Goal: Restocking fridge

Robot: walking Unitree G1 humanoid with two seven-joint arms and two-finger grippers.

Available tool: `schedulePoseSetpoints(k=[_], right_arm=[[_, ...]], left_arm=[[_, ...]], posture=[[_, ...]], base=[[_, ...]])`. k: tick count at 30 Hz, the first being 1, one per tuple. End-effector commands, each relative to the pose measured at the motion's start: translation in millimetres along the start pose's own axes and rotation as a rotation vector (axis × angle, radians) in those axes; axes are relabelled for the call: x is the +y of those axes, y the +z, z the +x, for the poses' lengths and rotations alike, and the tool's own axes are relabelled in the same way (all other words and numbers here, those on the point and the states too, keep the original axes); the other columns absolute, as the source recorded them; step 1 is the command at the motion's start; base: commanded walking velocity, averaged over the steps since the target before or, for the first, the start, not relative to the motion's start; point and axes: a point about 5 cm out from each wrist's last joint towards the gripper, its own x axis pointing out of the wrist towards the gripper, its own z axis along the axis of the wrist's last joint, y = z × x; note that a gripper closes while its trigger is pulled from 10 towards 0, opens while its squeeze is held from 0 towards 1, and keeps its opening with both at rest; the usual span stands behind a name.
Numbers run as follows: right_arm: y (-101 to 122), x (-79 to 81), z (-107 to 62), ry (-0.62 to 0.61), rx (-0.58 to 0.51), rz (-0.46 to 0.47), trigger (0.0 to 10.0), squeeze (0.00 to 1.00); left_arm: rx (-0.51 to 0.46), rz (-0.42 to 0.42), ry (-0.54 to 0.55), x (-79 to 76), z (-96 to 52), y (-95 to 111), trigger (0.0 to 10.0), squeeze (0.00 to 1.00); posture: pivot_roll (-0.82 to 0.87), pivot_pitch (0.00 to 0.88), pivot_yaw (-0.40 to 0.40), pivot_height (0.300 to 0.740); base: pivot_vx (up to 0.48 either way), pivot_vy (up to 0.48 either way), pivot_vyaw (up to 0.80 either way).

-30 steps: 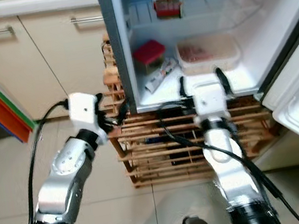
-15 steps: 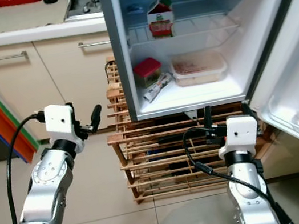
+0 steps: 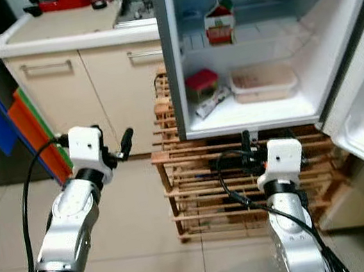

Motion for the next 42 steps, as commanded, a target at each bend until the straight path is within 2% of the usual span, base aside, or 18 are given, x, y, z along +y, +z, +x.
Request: schedulePoseSetpoints(k=[1, 7, 12, 14, 18, 28, 33, 42], right_arm=[[1, 0.0, 0.3, 0.008, -0.007, -0.013, 10.0, 0.0], [0, 0.6, -0.1, 0.019, -0.003, -0.027, 10.0, 0.0], [0, 1.3, -0.3, 0.024, -0.002, -0.031, 10.0, 0.0], [0, 2.3, -1.0, 0.03, -0.001, -0.035, 10.0, 0.0], [-2, 3.4, -6.0, 0.046, 0.002, -0.045, 10.0, 0.0], [-9, -3.1, -22.9, 0.048, 0.029, -0.079, 10.0, 0.0], [-10, -10.4, -23.2, 0.035, 0.035, -0.097, 10.0, 0.0], [-12, -11.1, -21.9, 0.043, 0.043, -0.108, 10.0, 0.0]], left_arm=[[0.011, 0.001, -0.002, -0.8, 0.0, -3, 10.0, 0.0], [0.005, 0.001, -0.003, -2.2, 2.6, -4, 10.0, 0.0], [0.004, -0.004, -0.014, -2.7, 3.8, -4, 10.0, 0.0], [0.01, 0.002, -0.029, -4.7, 4.5, -5, 10.0, 0.0], [-0.016, -0.036, -0.093, -9.2, 1.3, -4, 10.0, 0.0], [-0.029, -0.016, -0.163, -16.3, 2.6, -6, 10.0, 0.0], [-0.045, -0.017, -0.192, -19.4, 2.6, -5, 10.0, 0.0], [-0.065, -0.047, -0.244, -26.9, -2.5, -4, 10.0, 0.0]], posture=[[-0.09, 0.0, 0.045, 0.74], [-0.1, 0.0, 0.046, 0.74], [-0.1, 0.0, 0.047, 0.74], [-0.11, 0.0, 0.047, 0.74], [-0.11, 0.0, 0.05, 0.74], [-0.15, 0.0, 0.065, 0.74], [-0.16, 0.0, 0.062, 0.74], [-0.15, 0.0, 0.054, 0.74]], base=[[-0.375, 0.0, 0.0], [-0.314, 0.0, 0.0], [0.0, 0.0, 0.0], [0.0, 0.0, 0.0], [0.0, -0.108, 0.0], [0.356, -0.31, 0.0], [0.388, -0.279, 0.0], [0.321, -0.352, 0.0]])
